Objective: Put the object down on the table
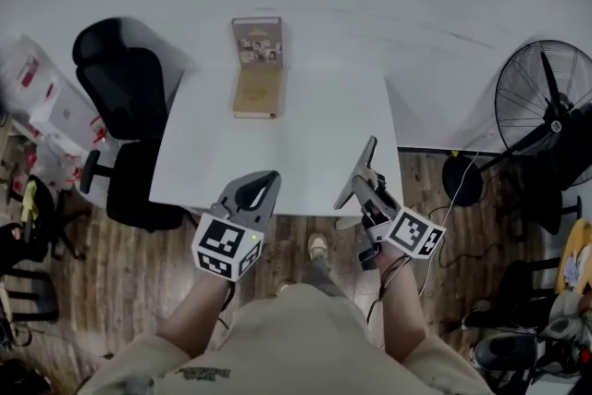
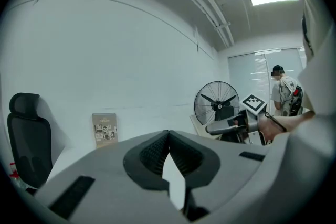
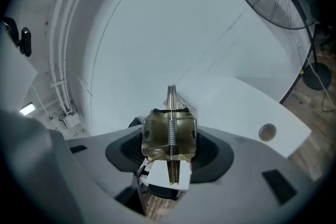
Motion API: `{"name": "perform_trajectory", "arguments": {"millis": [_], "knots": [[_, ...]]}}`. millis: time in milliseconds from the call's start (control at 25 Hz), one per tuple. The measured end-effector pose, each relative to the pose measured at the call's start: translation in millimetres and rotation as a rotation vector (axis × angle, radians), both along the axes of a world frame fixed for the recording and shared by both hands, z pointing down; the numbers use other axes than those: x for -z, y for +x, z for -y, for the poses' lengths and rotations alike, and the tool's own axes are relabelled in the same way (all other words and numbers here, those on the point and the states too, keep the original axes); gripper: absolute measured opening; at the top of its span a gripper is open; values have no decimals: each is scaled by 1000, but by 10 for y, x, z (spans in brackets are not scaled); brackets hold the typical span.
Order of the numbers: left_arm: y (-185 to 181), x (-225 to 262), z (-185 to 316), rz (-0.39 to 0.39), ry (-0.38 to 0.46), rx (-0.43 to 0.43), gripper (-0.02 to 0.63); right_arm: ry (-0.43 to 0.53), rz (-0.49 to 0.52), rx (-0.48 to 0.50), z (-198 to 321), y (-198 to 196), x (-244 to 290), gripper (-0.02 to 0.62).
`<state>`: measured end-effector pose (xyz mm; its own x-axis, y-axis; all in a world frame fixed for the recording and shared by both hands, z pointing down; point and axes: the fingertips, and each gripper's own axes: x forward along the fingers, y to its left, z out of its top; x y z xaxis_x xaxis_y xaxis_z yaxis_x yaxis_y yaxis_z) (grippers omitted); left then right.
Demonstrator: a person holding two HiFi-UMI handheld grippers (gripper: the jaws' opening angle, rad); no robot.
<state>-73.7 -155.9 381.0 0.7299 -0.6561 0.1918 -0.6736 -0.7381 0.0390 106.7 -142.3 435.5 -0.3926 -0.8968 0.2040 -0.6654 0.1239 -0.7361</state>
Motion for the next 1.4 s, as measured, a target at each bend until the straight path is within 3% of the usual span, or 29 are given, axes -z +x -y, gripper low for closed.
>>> {"name": "perform_trajectory", "arguments": {"millis": [560,760,1080,1400], "knots": [[604,-719,1634,85,-145,108,21,-162,118,82,1884,510,-901,227],[763,-963,2132,81,-206,165,21,-230,121,115,2407,558,-1284,227],[961,-1338,2587,128,-271,205,21,-333,141,162,2998,622,-1842,227],[1145,-1601,2825,112,-327,166,21,-423,113,163,3309,582,-2291,229]]}}
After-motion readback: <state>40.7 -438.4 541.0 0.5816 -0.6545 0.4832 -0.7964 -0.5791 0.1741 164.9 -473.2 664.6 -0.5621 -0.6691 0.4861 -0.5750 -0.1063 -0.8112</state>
